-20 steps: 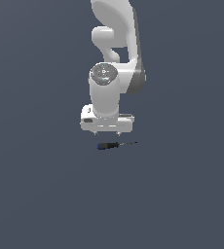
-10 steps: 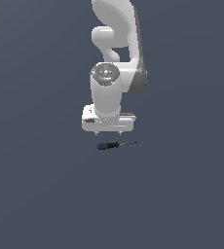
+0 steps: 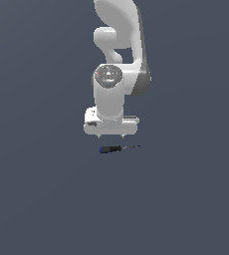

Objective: Pick up the object and move it to a goal position.

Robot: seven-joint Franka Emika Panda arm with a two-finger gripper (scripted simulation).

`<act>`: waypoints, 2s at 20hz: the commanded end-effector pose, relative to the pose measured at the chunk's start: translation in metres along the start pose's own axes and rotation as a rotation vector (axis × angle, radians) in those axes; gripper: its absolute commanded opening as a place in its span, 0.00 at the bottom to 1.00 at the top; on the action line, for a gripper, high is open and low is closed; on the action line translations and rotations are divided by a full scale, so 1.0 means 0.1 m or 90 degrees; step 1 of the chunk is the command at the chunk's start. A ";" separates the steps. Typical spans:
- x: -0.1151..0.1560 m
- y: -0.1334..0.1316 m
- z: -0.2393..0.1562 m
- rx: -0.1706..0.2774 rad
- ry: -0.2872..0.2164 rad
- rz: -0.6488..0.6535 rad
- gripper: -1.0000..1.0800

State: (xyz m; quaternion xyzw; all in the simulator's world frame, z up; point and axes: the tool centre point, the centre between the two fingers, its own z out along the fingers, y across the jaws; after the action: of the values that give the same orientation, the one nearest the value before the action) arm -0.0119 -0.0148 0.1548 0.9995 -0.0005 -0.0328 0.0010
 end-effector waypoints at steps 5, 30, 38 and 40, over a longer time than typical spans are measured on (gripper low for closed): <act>0.00 -0.02 0.03 0.001 0.001 0.028 0.96; -0.04 -0.25 0.42 0.015 0.011 0.385 0.96; -0.06 -0.31 0.56 0.019 0.015 0.521 0.96; -0.06 -0.33 0.59 0.020 0.016 0.555 0.96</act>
State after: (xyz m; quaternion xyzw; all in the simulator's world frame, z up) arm -0.0216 0.0167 0.0983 0.9145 -0.4041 -0.0181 -0.0006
